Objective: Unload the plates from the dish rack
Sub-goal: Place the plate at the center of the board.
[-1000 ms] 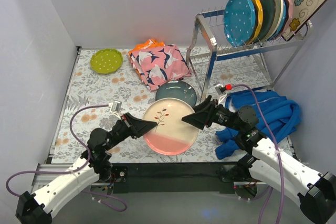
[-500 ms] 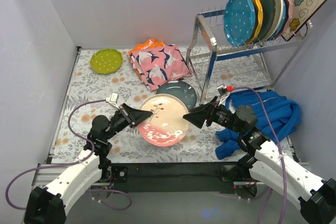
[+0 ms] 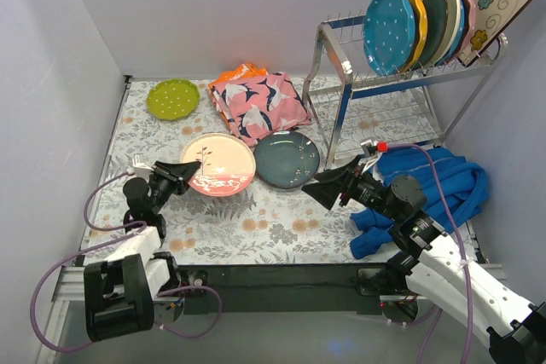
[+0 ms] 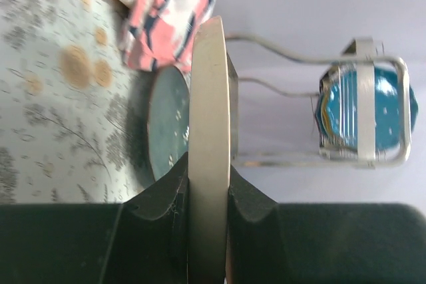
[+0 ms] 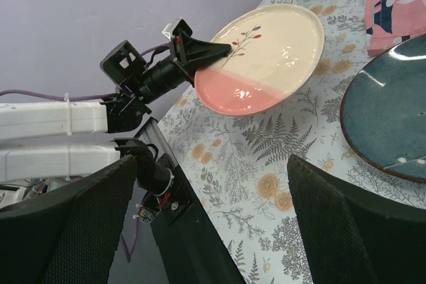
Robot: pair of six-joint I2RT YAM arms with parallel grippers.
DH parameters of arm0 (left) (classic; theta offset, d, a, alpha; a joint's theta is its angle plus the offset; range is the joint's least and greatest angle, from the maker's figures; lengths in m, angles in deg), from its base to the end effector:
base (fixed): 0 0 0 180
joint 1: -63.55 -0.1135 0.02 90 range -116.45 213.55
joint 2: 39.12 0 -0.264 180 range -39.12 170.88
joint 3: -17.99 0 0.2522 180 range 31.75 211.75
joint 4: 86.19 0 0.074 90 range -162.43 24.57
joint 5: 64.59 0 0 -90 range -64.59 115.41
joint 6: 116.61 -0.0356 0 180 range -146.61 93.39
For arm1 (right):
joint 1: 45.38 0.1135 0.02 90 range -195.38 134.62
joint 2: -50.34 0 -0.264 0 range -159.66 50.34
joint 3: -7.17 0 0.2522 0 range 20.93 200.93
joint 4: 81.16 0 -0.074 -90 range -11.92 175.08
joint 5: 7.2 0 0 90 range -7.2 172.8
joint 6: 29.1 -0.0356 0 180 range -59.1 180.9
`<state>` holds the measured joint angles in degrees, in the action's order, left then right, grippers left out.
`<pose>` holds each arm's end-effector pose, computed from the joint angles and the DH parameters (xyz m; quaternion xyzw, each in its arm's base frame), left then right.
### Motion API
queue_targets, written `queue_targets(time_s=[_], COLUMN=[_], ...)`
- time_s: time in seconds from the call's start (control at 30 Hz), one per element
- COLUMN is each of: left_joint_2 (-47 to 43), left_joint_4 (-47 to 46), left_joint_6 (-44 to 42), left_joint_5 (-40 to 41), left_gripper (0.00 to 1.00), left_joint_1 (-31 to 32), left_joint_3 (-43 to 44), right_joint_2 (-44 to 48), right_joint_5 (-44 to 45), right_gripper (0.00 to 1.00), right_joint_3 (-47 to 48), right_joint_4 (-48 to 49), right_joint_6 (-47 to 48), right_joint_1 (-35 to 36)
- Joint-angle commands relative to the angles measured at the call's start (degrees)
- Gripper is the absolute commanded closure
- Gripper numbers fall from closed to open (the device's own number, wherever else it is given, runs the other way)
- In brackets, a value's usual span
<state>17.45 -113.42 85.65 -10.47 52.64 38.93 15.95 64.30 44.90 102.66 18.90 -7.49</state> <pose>0.1820 0.0138 0.1719 -0.5377 0.5197 -0.6287 0.2136 0.1200 0.1077 0.2907 -0.0970 0.6569 0.5567 0.4992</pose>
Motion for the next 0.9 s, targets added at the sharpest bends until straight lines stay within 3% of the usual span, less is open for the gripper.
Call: queue_targets(time_s=[0.0,0.2,0.53,0.8,0.87], left_joint_2=[4.93,15.47,31.64,38.35,38.17], left_joint_4=[-6.12,-5.24,-9.80,-8.76,-3.17], left_joint_6=[5.95,1.03,-1.35,-4.68,-7.22], left_joint_5=[3.87,8.28,8.11,8.09,10.64], left_gripper=[1.00,1.00,1.00,1.00,0.88], left_joint_1=[-1.30,-1.39,-1.91,-2.53,-2.62], left_joint_3=[4.68,11.09,16.46,19.01,20.67], right_joint_2=[1.69,3.54,4.07,3.63,3.54], right_joint_5=[0.83,1.98,1.71,0.75,0.92], right_gripper=[0.02,0.02,0.02,0.02,0.02], right_joint_3=[1.26,0.47,0.12,0.55,0.56], right_joint_4=[1.14,1.14,1.14,1.14,1.22], right_joint_6=[1.22,1.92,2.54,3.41,3.24], right_joint_1=[-0.10,-0.10,-0.10,-0.10,-0.10])
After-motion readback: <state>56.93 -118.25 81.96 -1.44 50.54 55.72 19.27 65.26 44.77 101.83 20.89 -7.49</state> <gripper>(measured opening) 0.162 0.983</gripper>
